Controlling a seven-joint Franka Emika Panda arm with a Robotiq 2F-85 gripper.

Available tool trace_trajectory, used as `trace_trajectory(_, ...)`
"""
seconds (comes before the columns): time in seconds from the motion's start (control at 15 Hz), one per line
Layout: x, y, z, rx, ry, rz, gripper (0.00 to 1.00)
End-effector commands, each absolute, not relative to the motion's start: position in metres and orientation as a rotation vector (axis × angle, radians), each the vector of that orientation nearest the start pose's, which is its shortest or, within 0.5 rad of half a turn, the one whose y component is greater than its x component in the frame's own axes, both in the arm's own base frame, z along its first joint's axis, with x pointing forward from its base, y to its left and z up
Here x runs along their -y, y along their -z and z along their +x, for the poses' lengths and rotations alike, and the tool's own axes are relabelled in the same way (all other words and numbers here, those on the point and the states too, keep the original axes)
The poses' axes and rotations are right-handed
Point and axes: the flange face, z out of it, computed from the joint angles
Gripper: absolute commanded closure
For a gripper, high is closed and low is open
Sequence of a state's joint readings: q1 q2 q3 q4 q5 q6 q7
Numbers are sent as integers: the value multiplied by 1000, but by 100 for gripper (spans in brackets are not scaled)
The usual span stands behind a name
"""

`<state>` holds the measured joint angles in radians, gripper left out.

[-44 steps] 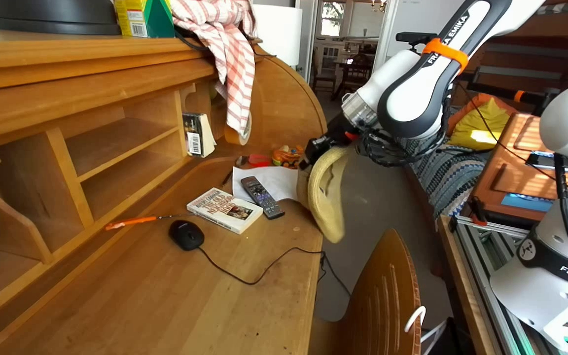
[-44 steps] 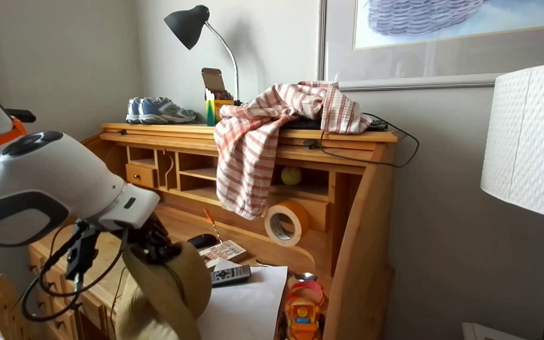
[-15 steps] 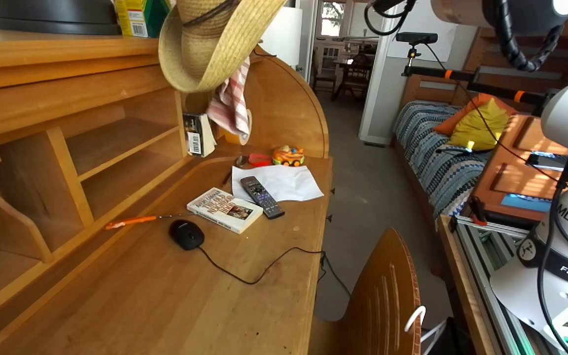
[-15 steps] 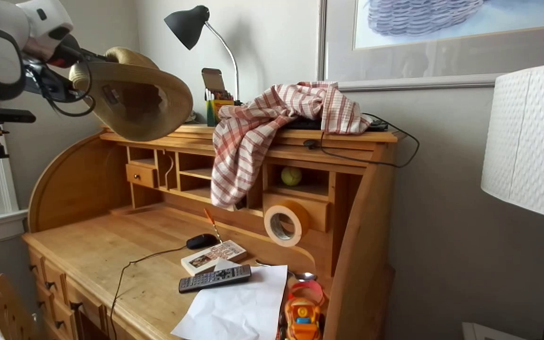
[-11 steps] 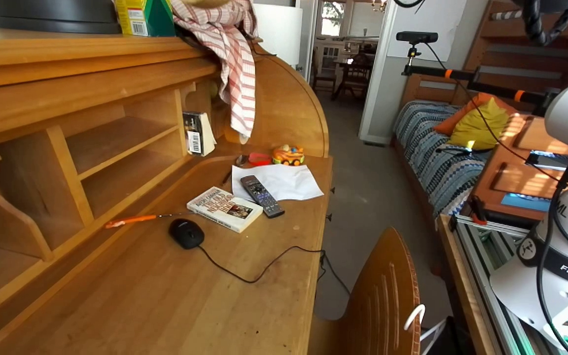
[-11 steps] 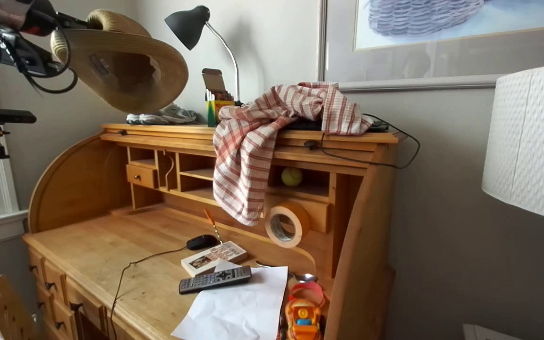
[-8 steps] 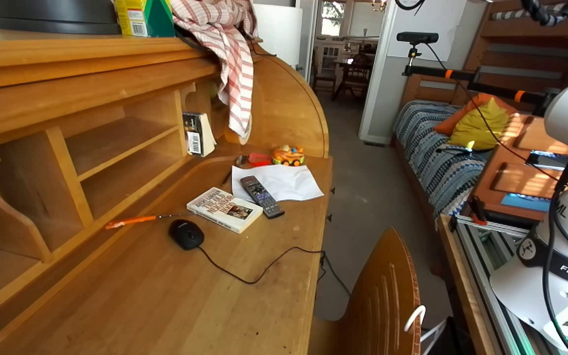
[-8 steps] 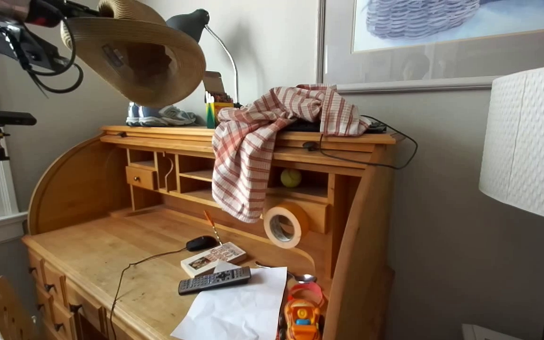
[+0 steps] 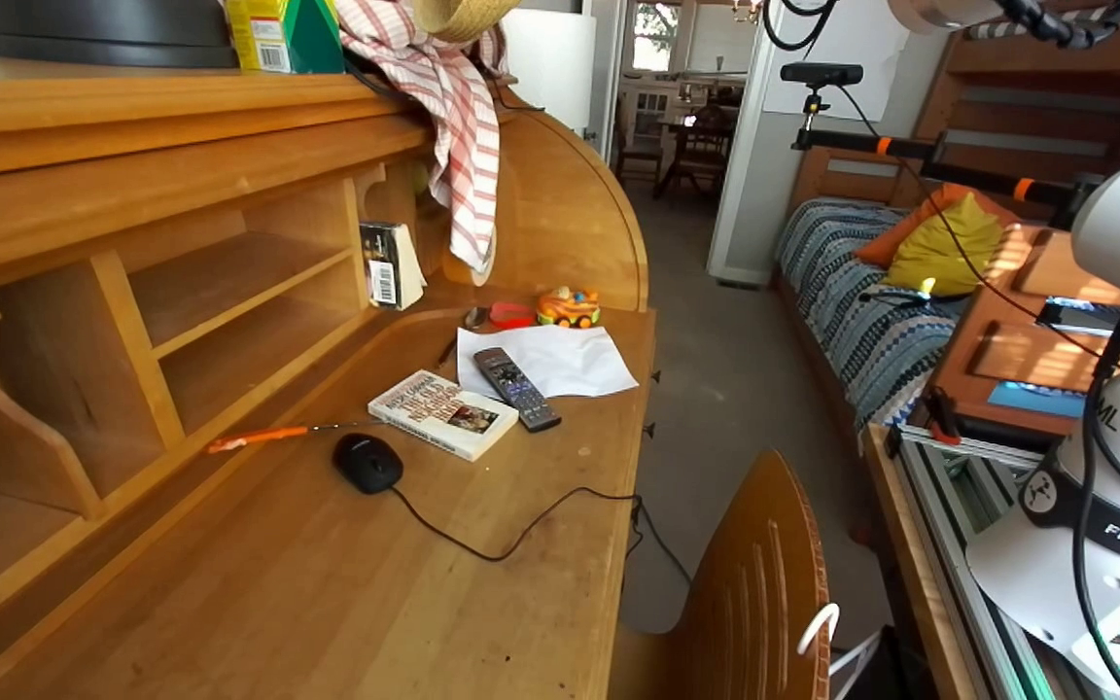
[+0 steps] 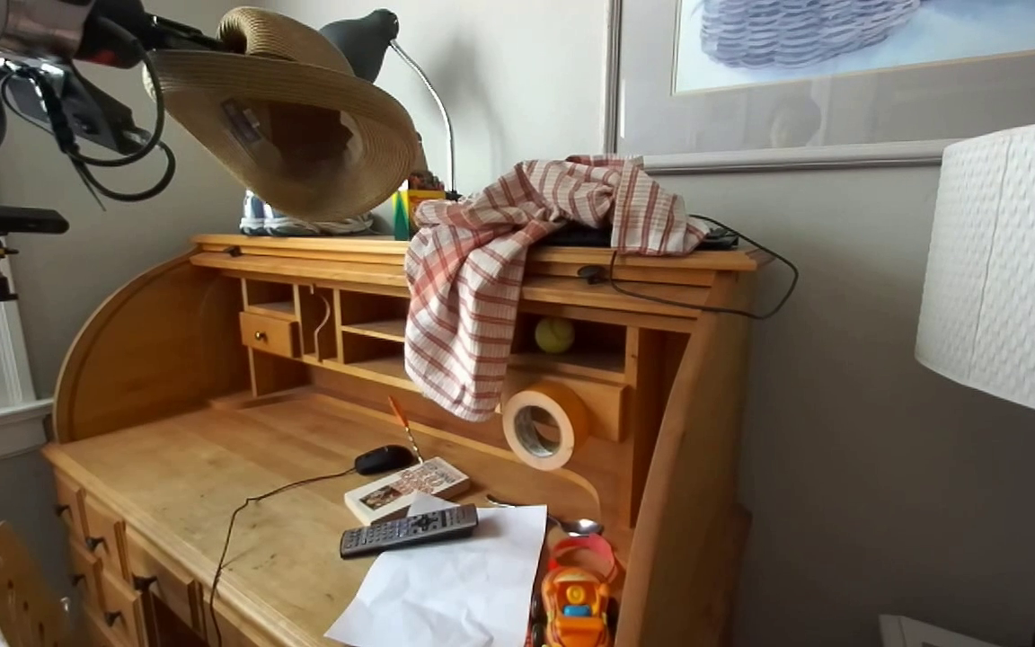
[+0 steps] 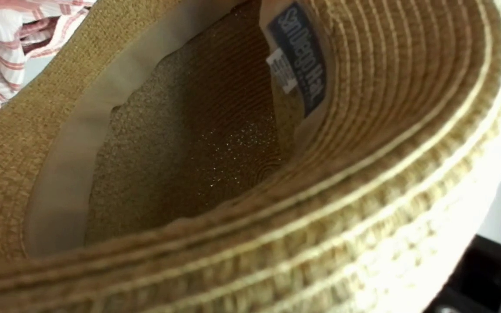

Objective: Put the hat on the top of the desk

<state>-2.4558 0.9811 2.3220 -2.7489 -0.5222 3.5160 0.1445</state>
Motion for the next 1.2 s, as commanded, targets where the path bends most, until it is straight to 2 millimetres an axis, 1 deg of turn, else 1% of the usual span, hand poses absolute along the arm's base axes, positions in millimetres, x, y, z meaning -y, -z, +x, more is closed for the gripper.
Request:
trace_trajectory(0.0, 83, -616, 336, -3, 2073, -1758, 98)
trace_trajectory(0.13, 82, -633, 343, -27, 2141, -1671, 98)
trace_trajectory(0.27, 71, -654, 356, -36, 2173, -1607, 98)
trace_trajectory(0.6, 36, -714, 404, -67, 2163, -1527, 98)
trace_trajectory(0.73, 26, -739, 419, -98, 2168, -1479, 98)
trace_trajectory(0.87, 25, -758, 431, -128, 2174, -1446, 98)
trace_trajectory(1.0, 37, -763, 441, -168, 2189, -1413, 98)
trace_trajectory(1.13, 54, -762, 448, -219, 2202, -1381, 98)
